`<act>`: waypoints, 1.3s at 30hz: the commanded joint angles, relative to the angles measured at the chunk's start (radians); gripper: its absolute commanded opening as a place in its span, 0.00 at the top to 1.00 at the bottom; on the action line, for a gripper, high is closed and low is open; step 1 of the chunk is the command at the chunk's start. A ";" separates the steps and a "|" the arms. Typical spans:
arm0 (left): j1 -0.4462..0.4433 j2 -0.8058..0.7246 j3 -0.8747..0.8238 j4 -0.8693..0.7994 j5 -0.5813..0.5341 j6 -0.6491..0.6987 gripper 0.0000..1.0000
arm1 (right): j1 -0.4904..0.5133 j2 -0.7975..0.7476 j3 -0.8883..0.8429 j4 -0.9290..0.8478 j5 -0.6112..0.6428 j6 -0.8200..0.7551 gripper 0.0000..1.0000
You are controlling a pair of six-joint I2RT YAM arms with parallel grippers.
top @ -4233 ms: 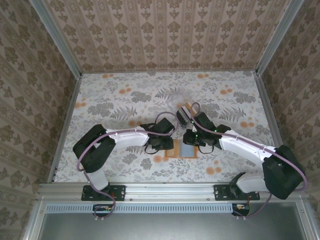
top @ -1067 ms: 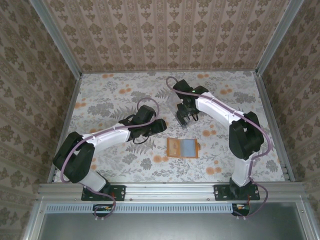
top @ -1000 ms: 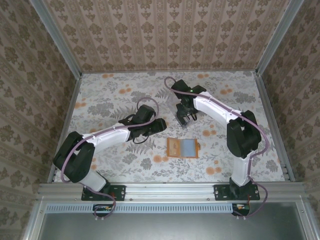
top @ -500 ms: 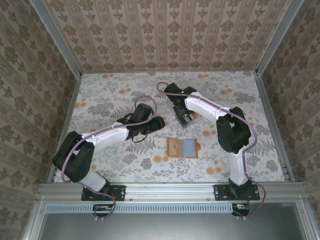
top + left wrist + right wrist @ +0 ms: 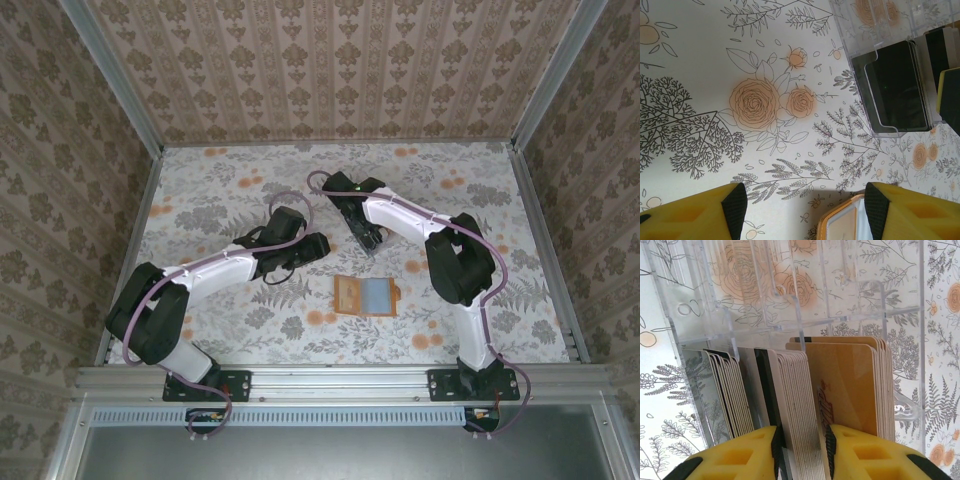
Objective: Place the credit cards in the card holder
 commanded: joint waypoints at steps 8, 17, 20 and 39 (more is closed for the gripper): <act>0.006 0.002 -0.008 0.008 0.017 -0.007 0.34 | 0.001 -0.032 -0.005 -0.007 0.074 -0.021 0.72; 0.006 0.013 -0.005 0.012 0.026 -0.007 0.34 | 0.001 -0.046 -0.003 -0.009 0.080 -0.030 0.80; 0.007 0.013 -0.007 0.011 0.027 -0.006 0.34 | 0.001 -0.050 -0.003 -0.012 0.079 -0.028 0.81; 0.007 0.017 -0.003 0.008 0.033 -0.007 0.34 | 0.000 -0.095 0.020 -0.054 -0.053 -0.004 0.94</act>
